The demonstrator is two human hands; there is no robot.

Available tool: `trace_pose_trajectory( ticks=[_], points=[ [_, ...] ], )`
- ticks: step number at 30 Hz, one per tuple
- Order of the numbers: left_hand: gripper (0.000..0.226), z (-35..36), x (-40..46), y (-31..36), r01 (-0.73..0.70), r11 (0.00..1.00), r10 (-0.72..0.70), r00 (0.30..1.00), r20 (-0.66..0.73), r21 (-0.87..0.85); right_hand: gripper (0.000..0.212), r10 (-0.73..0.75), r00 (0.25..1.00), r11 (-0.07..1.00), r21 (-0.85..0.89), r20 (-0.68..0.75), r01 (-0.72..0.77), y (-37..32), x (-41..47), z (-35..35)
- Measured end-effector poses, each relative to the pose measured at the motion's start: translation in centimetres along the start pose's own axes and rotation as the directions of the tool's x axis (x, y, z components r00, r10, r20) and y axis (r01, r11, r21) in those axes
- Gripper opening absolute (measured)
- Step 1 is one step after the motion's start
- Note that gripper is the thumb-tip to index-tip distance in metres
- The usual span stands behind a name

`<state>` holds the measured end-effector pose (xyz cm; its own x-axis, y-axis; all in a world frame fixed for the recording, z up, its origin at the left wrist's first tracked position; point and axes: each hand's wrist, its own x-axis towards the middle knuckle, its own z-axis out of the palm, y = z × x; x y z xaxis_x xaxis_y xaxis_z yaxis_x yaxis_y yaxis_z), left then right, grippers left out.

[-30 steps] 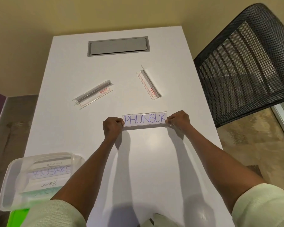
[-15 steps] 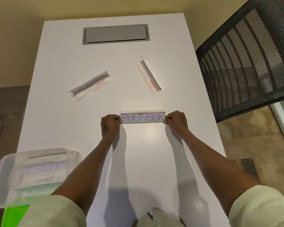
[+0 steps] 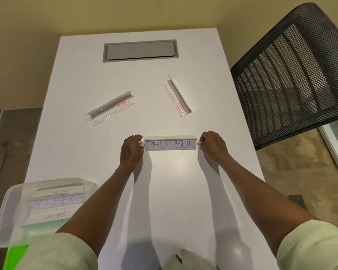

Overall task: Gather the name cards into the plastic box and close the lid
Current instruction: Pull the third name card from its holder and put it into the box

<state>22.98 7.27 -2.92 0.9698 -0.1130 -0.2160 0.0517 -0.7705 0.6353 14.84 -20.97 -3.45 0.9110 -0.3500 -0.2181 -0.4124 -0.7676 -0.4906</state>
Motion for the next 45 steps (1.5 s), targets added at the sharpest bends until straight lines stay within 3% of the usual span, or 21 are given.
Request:
trace_pose_trajectory(
  ticks=[3,5,10,14,19,24,28,33,45],
  points=[
    [0.045,-0.7,0.2,-0.7,-0.273,0.926,0.249,0.961,0.12,0.262,0.026,-0.183,0.983,0.968,-0.169,0.02,0.183,0.4,0.7,-0.6],
    [0.05,-1.2,0.5,-0.7,-0.342,0.877,0.296,0.938,0.179,0.338,0.041,-0.205,0.974,0.945,-0.237,0.099,0.223,0.4,1.5,-1.0],
    [0.052,-1.7,1.6,-0.1,-0.301,0.885,0.219,0.943,0.251,0.356,0.054,-0.292,0.929,0.869,-0.344,0.228,0.357,0.3,2.3,-1.1],
    [0.052,-1.7,2.3,-0.4,-0.354,0.851,0.25,0.923,0.293,0.388,0.038,-0.268,0.937,0.878,-0.344,0.223,0.333,-0.4,2.7,-0.9],
    [0.043,-1.4,3.2,0.0,-0.354,0.844,0.241,0.921,0.305,0.402,0.046,-0.292,0.929,0.905,-0.25,0.226,0.345,-0.3,2.5,-0.6],
    [0.04,-1.3,3.4,0.0,-0.373,0.829,0.255,0.915,0.312,0.416,0.029,-0.253,0.941,0.911,-0.272,0.224,0.309,-0.6,2.9,-0.3],
    [0.041,-1.4,3.3,-0.1,-0.4,0.797,0.269,0.906,0.327,0.452,0.036,-0.263,0.939,0.915,-0.252,0.22,0.315,-0.4,2.7,-0.1],
    [0.037,-1.2,3.3,0.5,-0.352,0.847,0.242,0.922,0.301,0.398,0.036,-0.227,0.942,0.931,-0.231,0.247,0.284,-0.3,3.1,0.0],
    [0.036,-1.7,3.4,0.8,-0.336,0.854,0.201,0.917,0.344,0.398,0.042,-0.209,0.936,0.919,-0.271,0.283,0.287,-0.7,3.3,-0.2]
  ],
)
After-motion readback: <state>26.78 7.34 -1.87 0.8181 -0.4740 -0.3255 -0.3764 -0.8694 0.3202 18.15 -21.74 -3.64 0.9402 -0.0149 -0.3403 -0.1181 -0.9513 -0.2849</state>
